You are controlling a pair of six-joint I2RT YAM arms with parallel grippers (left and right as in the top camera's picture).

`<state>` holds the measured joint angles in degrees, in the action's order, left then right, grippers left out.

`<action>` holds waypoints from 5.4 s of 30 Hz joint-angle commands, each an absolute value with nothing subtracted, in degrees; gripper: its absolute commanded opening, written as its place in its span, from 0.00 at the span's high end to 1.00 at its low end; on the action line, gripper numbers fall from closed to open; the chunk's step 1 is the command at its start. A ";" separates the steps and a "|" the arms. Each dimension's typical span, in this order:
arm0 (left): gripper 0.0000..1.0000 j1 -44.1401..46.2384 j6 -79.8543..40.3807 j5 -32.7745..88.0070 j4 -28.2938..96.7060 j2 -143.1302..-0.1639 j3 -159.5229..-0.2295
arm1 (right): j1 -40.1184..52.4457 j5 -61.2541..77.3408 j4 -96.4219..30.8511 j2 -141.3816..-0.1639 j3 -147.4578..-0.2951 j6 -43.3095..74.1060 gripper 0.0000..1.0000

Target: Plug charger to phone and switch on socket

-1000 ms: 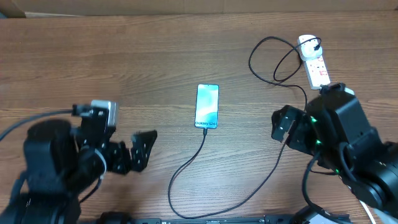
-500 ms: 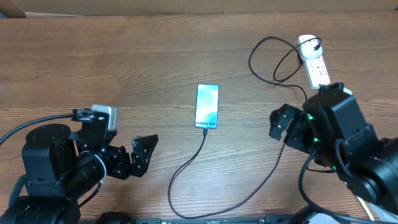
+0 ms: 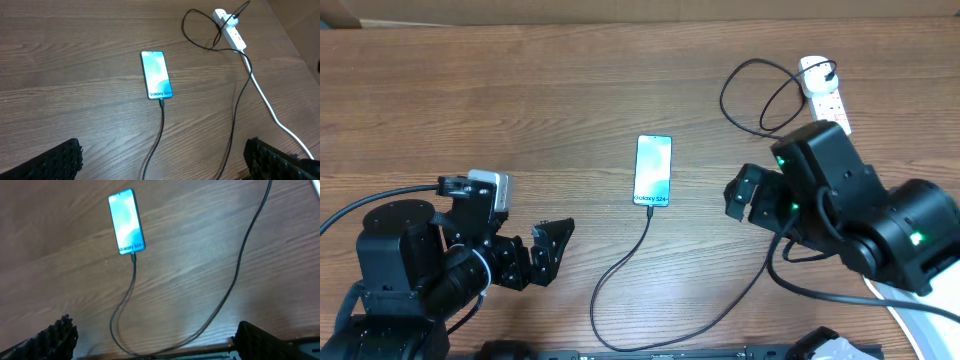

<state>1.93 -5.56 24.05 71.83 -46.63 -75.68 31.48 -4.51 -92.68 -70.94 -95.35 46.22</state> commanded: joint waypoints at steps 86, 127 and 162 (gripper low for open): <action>0.00 2.26 -4.69 25.08 71.83 -46.50 -75.99 | -16.27 -14.52 -50.85 -124.09 -113.45 8.03 0.00; 0.00 2.26 -4.69 25.08 71.83 -46.50 -76.01 | -19.05 -3.99 -42.94 -124.55 -102.35 10.63 0.00; 0.00 2.26 -4.69 25.08 71.83 -46.50 -75.99 | -19.05 -5.48 -33.91 -130.91 -102.32 4.45 0.00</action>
<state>2.15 -5.56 24.47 72.03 -46.68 -75.68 -19.05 -4.89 -35.07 -130.17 -102.56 5.21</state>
